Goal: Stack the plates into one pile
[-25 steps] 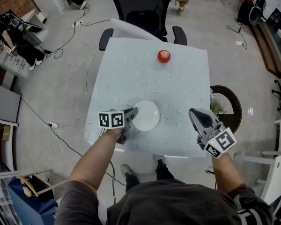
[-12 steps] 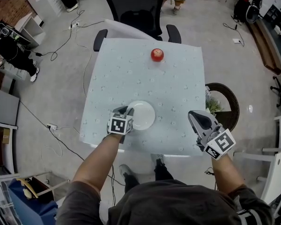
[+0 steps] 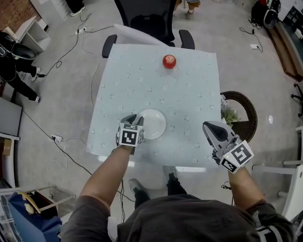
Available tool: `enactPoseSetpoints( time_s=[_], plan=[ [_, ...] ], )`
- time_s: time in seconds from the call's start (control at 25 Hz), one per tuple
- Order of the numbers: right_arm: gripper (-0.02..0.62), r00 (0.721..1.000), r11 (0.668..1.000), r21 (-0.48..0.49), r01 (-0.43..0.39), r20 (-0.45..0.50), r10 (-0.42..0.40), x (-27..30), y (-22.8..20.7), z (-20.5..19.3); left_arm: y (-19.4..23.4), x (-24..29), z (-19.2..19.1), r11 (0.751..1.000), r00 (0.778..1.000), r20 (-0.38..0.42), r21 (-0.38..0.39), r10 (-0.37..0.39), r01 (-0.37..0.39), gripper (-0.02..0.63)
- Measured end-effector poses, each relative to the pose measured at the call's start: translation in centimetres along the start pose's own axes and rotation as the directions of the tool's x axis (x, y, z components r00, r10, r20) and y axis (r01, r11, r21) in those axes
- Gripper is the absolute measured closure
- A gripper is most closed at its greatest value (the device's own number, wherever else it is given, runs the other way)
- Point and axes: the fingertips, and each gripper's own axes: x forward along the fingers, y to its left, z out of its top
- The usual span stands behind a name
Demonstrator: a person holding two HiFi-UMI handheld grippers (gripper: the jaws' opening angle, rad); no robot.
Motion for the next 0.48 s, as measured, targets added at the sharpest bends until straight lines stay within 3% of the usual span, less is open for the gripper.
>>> enactPoseSetpoints(
  time_s=[0.24,0.48],
  plan=[
    [0.603,1.0,1.0,-0.018,-0.021,0.012,0.022,1.1,1.3,1.5,0.2,-4.8,1.9,0.998,0.991,0.13,-0.047,-0.024,0.03,0.503],
    [0.603,0.998,0.997,-0.047,-0.06,0.018,0.061,3.0,4.2,4.3,2.0,-13.8,4.0,0.995,0.957,0.29,-0.09,-0.008,0.036,0.518]
  ],
)
